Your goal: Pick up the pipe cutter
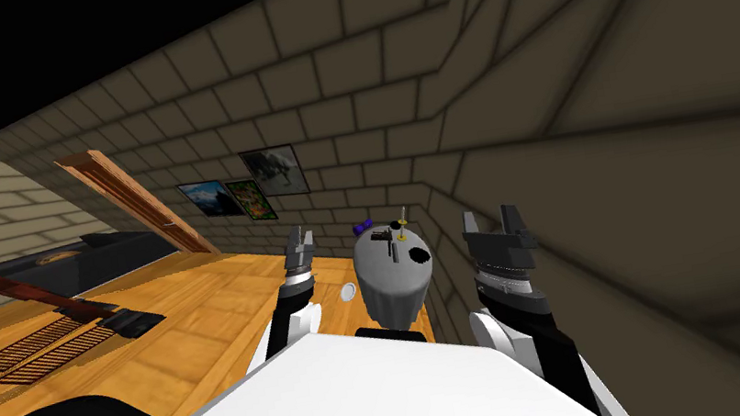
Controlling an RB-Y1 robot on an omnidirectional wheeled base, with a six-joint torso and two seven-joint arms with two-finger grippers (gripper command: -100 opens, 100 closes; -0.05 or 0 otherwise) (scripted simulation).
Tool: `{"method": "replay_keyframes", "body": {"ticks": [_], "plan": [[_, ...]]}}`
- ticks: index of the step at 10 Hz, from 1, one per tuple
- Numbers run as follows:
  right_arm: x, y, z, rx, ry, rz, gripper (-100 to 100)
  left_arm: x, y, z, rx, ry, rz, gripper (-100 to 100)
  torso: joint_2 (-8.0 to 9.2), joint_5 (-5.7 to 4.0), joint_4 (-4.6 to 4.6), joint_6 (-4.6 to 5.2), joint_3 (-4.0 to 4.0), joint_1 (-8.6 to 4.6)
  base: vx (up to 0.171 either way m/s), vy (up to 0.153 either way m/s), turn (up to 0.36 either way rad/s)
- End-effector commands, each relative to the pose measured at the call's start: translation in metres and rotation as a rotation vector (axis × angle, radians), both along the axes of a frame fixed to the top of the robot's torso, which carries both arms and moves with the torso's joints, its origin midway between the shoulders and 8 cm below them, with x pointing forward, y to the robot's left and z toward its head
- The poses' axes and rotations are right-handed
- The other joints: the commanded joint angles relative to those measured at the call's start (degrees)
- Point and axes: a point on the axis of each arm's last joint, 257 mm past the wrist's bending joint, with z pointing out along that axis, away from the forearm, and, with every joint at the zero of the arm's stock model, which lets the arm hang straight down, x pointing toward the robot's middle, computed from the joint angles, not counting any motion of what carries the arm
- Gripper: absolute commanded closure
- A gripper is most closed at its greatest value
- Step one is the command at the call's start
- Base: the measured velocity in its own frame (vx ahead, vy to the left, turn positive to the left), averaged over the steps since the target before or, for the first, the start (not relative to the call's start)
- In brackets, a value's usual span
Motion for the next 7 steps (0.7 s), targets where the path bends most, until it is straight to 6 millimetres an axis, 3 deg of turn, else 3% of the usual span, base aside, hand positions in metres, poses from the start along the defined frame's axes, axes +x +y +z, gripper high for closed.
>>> {"method": "replay_keyframes", "body": {"ticks": [1, 4, 7], "plan": [[0.008, 0.008, -0.014, -0.045, 0.045, 0.02, -100, 0.0, 0.0, 0.0, 0.0, 0.0, 0.0, 0, 0.0, 0.0, 0.0, 0.0, 0.0, 0.0, -0.083, 0.047, 0.025], [0.022, 0.021, -0.05, -0.123, 0.147, 0.051, -100, 0.0, 0.0, 0.0, 0.0, 0.0, 0.0, 0, 0.6, 0.11, 0.13, -0.01, 0.34, 0.53, -0.158, 0.137, 0.041], [0.035, 0.034, -0.106, -0.226, 0.291, 0.09, -100, 0.0, 0.0, 0.0, 0.0, 0.0, 0.0, 0, 0.55, 0.13, 0.12, -0.01, 0.32, 0.6, -0.132, 0.172, 0.059]]}}
